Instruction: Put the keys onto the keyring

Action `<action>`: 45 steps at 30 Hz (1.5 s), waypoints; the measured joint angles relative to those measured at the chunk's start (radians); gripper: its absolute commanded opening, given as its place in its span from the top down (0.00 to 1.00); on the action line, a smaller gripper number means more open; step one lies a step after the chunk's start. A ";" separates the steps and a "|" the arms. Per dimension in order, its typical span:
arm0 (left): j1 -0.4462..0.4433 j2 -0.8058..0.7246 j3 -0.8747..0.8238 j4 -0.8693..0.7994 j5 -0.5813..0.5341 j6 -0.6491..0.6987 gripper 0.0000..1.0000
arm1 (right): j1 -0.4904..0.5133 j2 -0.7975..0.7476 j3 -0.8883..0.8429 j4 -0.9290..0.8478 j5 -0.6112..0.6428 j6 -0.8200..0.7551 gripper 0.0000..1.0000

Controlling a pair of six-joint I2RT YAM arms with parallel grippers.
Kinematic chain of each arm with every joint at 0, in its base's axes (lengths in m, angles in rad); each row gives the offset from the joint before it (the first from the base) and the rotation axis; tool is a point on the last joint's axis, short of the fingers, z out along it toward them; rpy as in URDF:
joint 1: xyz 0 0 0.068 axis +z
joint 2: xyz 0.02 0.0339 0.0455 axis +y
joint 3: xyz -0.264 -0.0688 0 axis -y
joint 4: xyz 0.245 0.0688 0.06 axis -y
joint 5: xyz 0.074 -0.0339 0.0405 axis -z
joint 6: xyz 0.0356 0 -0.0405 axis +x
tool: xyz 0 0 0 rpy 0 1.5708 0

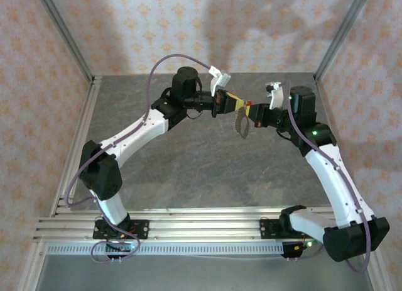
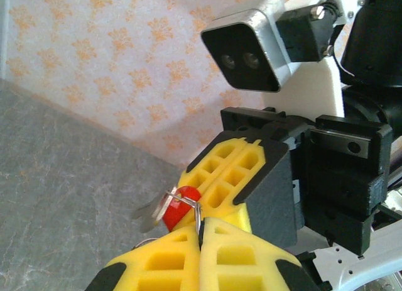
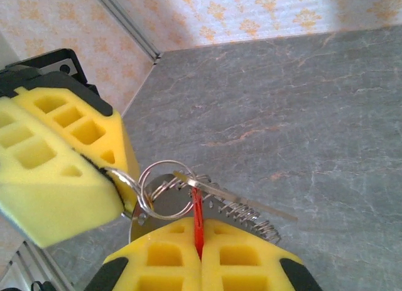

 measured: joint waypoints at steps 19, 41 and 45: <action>-0.008 0.007 0.008 -0.004 -0.021 0.010 1.00 | 0.011 -0.019 0.015 -0.009 0.066 0.004 1.00; -0.018 0.011 0.008 -0.023 -0.023 0.019 1.00 | -0.003 -0.067 -0.094 0.004 0.024 0.006 1.00; -0.018 0.011 0.008 -0.023 -0.023 0.019 1.00 | -0.003 -0.067 -0.094 0.004 0.024 0.006 1.00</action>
